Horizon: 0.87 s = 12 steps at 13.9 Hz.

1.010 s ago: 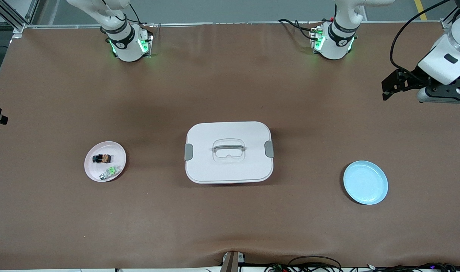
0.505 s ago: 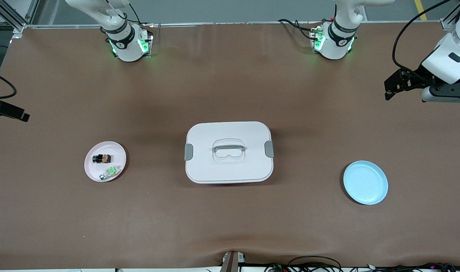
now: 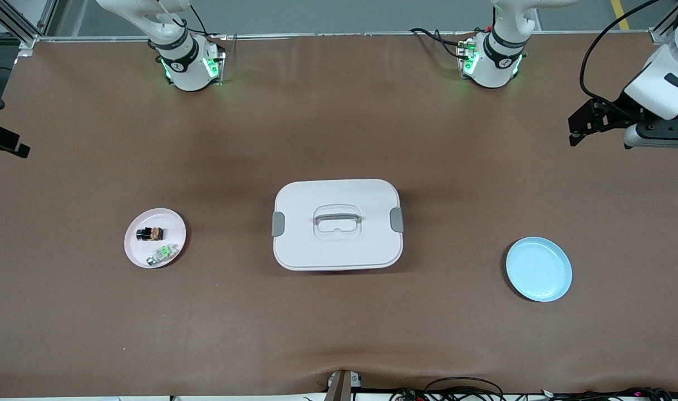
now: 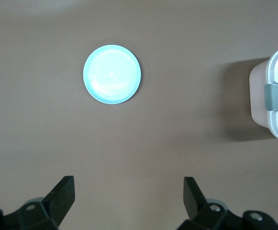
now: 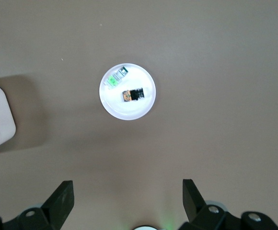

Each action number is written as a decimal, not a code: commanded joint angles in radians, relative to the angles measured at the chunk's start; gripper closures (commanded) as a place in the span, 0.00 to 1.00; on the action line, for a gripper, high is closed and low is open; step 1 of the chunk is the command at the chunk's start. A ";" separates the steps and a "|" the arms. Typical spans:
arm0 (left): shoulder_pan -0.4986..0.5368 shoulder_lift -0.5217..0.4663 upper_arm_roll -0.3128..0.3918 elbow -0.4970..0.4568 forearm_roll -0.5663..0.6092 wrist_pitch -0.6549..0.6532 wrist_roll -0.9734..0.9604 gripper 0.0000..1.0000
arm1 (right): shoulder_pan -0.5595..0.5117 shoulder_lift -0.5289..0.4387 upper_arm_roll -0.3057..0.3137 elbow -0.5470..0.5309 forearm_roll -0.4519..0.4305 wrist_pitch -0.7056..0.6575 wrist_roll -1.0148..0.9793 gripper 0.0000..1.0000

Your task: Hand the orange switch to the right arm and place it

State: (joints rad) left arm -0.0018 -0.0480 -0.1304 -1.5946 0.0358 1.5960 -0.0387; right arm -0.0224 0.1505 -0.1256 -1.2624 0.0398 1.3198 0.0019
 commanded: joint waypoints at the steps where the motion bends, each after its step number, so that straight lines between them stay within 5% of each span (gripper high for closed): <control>1: 0.048 -0.013 -0.014 0.005 -0.014 -0.019 0.017 0.00 | -0.017 -0.066 0.009 -0.100 0.015 0.016 -0.020 0.00; 8: 0.057 -0.004 -0.003 0.054 -0.016 -0.044 0.016 0.00 | -0.018 -0.201 0.014 -0.311 -0.015 0.147 -0.103 0.00; 12: 0.054 -0.003 -0.008 0.053 -0.030 -0.080 -0.041 0.00 | 0.006 -0.203 0.014 -0.315 -0.046 0.142 -0.103 0.00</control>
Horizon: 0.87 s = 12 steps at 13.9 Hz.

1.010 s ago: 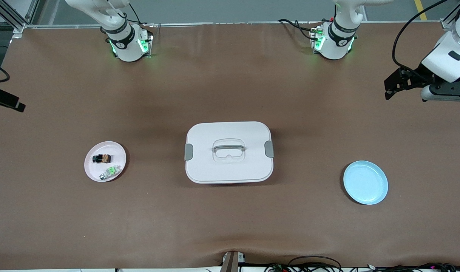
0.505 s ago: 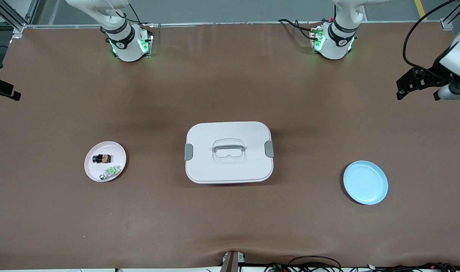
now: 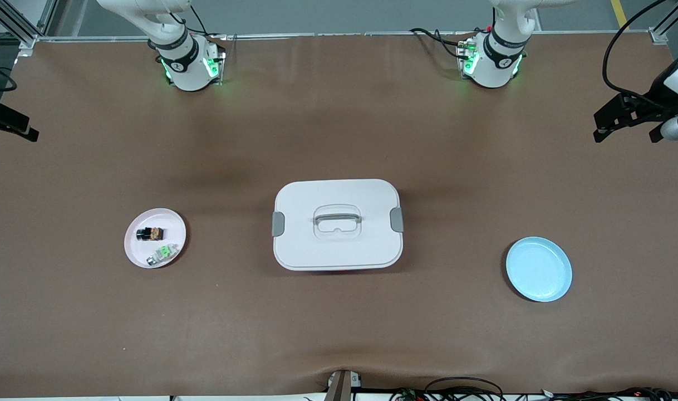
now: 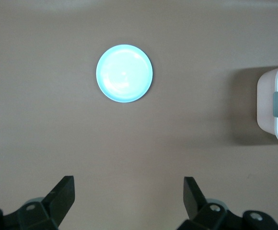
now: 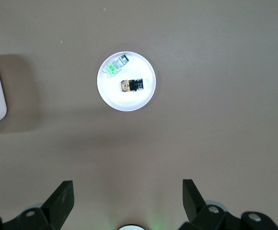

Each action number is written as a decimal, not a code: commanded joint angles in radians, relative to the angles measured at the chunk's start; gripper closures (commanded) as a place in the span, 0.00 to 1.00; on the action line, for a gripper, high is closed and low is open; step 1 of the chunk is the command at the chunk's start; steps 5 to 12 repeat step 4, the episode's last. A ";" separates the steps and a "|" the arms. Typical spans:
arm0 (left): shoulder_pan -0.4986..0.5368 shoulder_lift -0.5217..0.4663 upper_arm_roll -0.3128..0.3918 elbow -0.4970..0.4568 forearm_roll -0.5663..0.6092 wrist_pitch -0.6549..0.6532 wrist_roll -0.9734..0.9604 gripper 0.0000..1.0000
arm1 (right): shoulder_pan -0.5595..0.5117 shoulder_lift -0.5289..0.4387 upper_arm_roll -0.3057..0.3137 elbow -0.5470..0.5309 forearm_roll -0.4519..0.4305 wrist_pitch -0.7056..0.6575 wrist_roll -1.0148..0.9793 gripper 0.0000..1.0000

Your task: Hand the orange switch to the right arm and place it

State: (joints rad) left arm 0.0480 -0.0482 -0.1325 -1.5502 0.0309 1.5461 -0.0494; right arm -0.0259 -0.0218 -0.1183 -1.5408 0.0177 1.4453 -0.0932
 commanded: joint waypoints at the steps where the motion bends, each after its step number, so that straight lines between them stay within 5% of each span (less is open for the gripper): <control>1: 0.004 -0.002 -0.006 0.007 -0.025 -0.041 -0.050 0.00 | 0.011 -0.030 0.006 -0.036 -0.024 0.015 -0.008 0.00; 12: 0.003 -0.002 -0.010 0.005 -0.025 -0.063 -0.081 0.00 | 0.006 -0.024 0.006 -0.022 -0.027 0.015 -0.010 0.00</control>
